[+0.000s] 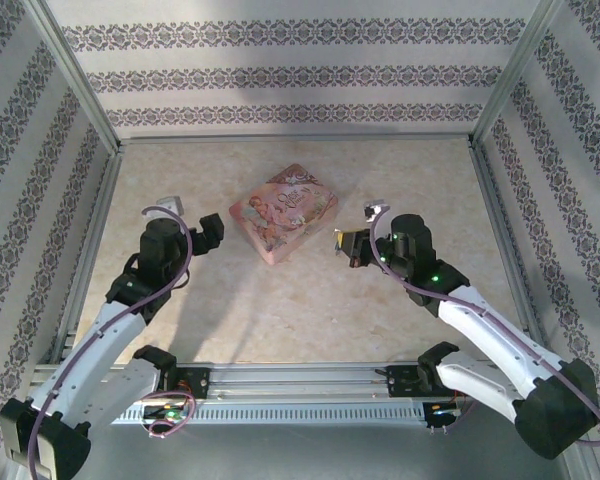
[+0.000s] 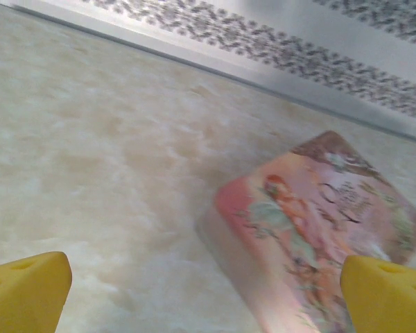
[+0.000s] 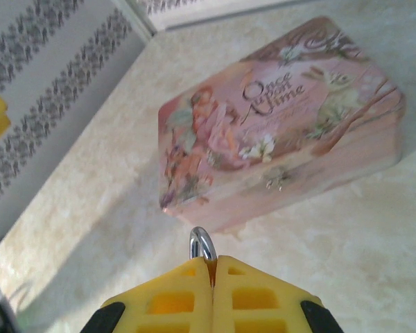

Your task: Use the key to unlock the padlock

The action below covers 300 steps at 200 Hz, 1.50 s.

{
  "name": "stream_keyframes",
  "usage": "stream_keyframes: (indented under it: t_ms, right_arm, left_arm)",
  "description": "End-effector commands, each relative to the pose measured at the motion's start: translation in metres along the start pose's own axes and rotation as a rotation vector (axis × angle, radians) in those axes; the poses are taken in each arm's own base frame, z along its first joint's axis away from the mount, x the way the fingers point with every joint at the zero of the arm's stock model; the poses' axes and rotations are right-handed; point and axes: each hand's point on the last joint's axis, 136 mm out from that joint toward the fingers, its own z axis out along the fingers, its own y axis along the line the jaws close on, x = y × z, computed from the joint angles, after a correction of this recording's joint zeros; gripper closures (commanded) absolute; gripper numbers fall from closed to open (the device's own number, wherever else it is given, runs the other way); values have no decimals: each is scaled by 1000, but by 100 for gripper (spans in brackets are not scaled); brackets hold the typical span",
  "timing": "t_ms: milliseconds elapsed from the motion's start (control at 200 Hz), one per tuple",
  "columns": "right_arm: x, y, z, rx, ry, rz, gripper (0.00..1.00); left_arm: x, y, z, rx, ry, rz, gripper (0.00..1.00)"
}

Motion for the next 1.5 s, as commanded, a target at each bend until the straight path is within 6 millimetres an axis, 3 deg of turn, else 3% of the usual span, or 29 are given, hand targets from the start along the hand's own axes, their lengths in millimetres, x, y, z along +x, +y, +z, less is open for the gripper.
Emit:
stream_keyframes:
  t_ms: [0,330,945,1494]
  right_arm:
    - [23,-2,-10,56,129,-49,100]
    - [52,-5,-15,180,347,-39,100]
    - [124,-5,37,221,748,11,100]
    - [164,-19,64,234,864,58,100]
  left_arm:
    - [-6,33,-6,-162,-50,75,1]
    - [-16,26,-1,-116,-113,59,1]
    - [-7,26,2,-100,-80,36,1]
    - [-3,24,3,-84,-62,22,1]
